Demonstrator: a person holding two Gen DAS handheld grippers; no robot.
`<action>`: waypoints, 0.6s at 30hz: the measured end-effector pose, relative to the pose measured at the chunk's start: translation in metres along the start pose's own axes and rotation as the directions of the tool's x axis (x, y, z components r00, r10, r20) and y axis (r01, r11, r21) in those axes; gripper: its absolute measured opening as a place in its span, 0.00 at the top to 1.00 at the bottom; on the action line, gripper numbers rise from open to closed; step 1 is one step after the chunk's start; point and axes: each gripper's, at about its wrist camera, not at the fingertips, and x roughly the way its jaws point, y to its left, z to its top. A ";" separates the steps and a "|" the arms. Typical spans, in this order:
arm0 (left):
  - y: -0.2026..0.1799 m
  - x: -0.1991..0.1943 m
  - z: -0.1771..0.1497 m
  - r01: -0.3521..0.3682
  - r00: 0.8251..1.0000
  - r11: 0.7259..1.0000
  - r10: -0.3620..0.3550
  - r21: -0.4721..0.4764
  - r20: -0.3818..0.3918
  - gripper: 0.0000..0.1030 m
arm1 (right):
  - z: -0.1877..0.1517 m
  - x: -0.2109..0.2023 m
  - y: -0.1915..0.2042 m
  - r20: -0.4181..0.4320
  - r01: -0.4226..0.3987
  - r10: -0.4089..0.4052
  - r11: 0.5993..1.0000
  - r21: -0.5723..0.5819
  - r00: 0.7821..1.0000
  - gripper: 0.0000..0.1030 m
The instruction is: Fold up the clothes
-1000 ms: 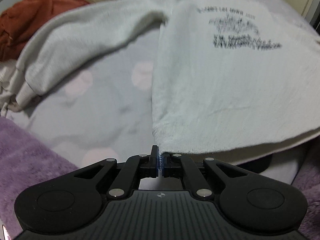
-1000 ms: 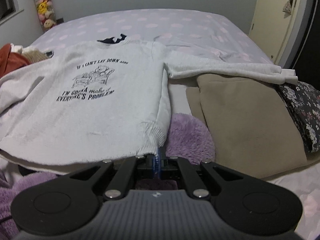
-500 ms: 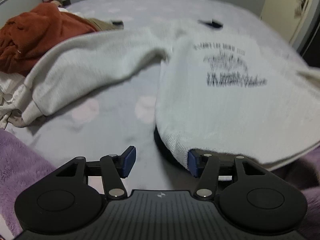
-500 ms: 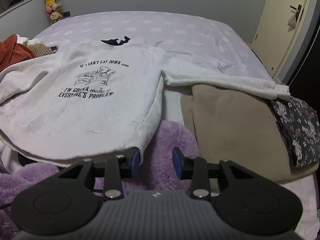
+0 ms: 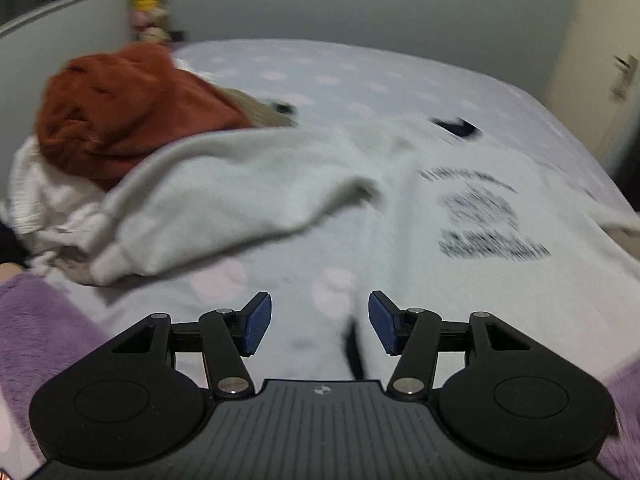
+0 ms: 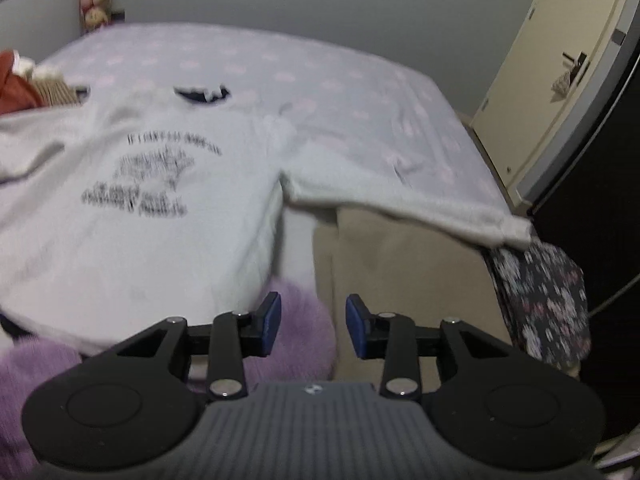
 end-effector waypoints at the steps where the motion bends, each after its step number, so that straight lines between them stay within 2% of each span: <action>1: 0.005 0.002 0.003 -0.021 1.000 1.000 0.021 -0.024 0.015 0.50 | 0.006 0.002 0.004 0.017 -0.009 0.009 1.000 0.001 1.000 0.62; 5: 0.022 0.009 0.011 -0.119 0.990 0.991 0.123 -0.059 0.074 0.52 | 0.028 0.014 0.021 0.078 -0.053 0.053 0.999 0.000 0.996 0.61; 8: 0.034 0.013 0.018 -0.175 0.976 0.984 0.179 -0.044 0.120 0.53 | 0.042 0.026 0.038 0.101 -0.093 0.093 0.996 -0.007 0.991 0.57; 11: 0.050 0.016 0.025 -0.189 0.970 0.981 0.193 -0.043 0.148 0.53 | 0.052 0.041 0.054 0.099 -0.138 0.137 0.990 0.002 0.986 0.55; 18: 0.092 0.033 0.045 -0.247 0.951 0.965 0.223 0.090 0.213 0.52 | 0.070 0.067 0.085 0.088 -0.198 0.196 0.980 0.006 0.977 0.53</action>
